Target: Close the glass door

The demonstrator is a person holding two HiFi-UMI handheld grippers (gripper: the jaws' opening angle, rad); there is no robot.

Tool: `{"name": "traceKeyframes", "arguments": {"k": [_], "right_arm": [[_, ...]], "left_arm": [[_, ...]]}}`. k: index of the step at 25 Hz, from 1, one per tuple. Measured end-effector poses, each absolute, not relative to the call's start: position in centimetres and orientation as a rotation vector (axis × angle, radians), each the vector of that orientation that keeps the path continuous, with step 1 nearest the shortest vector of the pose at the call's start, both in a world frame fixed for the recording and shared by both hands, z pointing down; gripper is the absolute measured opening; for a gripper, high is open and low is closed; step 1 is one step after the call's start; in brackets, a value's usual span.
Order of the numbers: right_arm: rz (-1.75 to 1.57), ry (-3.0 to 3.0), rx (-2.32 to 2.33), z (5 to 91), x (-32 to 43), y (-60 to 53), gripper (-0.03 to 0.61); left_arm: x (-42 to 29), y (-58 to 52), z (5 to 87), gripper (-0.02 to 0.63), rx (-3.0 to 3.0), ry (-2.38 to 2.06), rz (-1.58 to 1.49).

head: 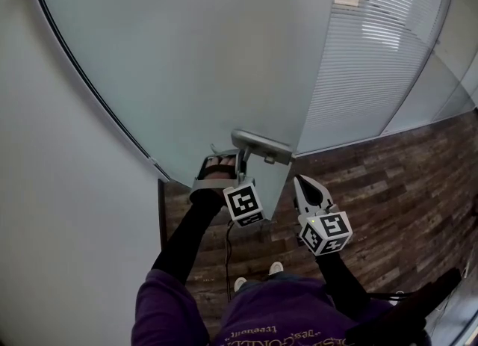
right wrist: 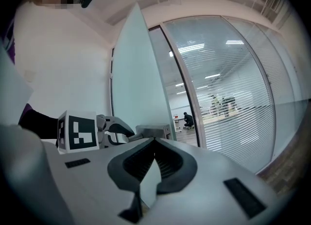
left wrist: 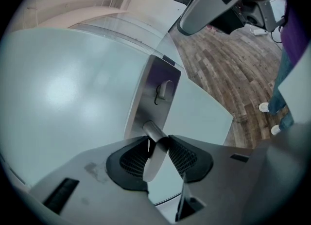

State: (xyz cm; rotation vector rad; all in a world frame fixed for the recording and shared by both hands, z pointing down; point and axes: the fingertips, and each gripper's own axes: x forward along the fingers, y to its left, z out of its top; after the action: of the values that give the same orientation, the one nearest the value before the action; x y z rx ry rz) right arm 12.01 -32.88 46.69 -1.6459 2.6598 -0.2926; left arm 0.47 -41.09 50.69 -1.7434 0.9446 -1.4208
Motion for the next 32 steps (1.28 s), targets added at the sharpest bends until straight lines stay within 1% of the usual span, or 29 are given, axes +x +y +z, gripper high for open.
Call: {"name": "traceKeyframes", "arguments": {"k": [13,32], "right_arm": [[-0.314,2.700,-1.594,48.1,15.0,-34.0,-0.009],[-0.372,2.707,-1.624,48.6,15.3,-37.7,-0.009]], "left_arm": [[1.7,-44.1,51.3,0.124,-1.712,1.011,-1.479],[3.1,-47.7,51.3,0.124,-1.757,0.998,-1.465]]}}
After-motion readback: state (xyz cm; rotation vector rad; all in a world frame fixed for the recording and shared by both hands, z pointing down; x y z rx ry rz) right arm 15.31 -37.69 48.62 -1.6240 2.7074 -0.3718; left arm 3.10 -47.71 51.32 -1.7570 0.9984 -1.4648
